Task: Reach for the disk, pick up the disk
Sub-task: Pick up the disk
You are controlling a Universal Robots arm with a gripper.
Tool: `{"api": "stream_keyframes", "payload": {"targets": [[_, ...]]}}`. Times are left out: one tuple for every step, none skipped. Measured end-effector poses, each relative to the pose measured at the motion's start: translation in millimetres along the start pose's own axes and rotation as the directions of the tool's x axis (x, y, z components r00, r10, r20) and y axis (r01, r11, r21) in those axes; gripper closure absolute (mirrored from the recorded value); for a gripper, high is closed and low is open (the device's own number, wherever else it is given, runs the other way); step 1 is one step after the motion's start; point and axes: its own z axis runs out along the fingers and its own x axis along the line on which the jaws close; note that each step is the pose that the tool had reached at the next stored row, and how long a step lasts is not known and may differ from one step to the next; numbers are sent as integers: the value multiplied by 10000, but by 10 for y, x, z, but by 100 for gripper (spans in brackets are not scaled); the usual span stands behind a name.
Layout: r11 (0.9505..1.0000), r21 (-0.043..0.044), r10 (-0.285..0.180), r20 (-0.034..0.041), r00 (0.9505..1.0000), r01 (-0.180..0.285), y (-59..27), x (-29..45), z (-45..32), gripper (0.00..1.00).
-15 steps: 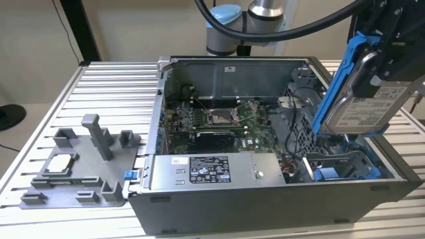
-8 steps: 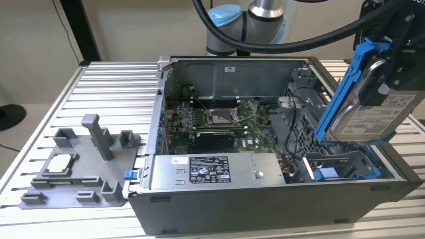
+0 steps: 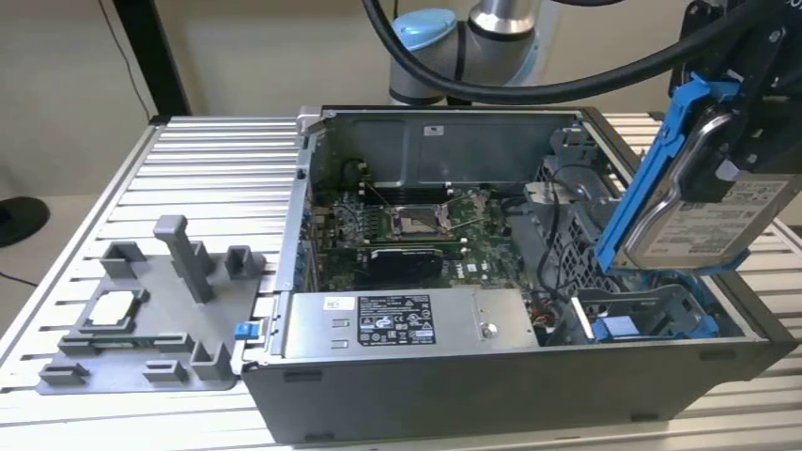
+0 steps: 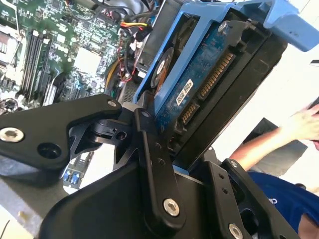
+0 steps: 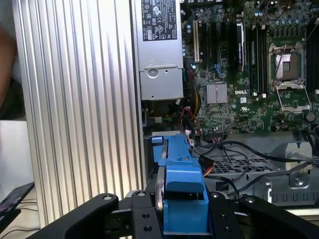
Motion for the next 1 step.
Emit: {"api": "stream_keyframes", "payload": {"targets": [[10000,0,0,0,10000,0,0,0,0,100]]}}
